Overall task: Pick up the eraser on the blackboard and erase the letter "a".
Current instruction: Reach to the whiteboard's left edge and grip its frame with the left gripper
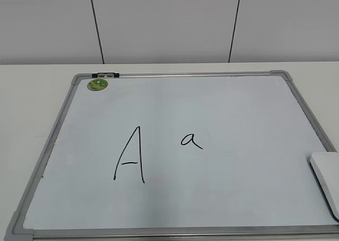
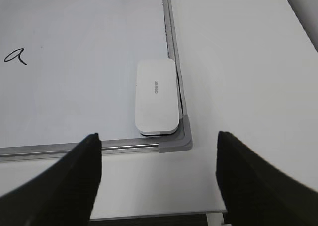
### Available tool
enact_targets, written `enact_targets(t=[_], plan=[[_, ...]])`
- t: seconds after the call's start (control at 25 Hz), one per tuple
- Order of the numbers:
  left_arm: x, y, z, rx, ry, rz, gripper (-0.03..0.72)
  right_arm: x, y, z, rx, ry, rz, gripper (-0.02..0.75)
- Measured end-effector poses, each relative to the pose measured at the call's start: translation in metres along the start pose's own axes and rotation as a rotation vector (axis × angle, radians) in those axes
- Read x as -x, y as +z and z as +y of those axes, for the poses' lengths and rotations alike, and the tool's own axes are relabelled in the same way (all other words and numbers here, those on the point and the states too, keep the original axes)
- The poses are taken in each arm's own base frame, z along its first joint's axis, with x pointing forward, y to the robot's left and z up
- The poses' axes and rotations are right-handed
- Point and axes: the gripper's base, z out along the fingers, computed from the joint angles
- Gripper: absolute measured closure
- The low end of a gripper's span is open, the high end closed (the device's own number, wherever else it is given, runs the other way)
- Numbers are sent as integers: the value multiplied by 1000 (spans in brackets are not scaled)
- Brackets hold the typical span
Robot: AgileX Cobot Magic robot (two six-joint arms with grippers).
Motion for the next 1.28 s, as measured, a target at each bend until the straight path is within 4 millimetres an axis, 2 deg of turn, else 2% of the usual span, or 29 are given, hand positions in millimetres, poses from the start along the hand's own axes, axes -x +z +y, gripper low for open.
enact_targets(t=[0.52, 0.64, 0.8, 0.92, 1.28], plan=[[1, 2, 0, 1, 1, 16, 452, 0, 0, 0, 0, 0, 0, 204], [14, 12, -1, 4, 5, 86, 446, 0, 0, 0, 0, 0, 0, 204], [43, 42, -4, 9, 15, 221, 445, 0, 0, 0, 0, 0, 0, 204], [64, 73, -7, 10, 21, 325, 445, 0, 0, 0, 0, 0, 0, 204], [120, 183, -19, -4, 5, 568, 445, 0, 0, 0, 0, 0, 0, 204]])
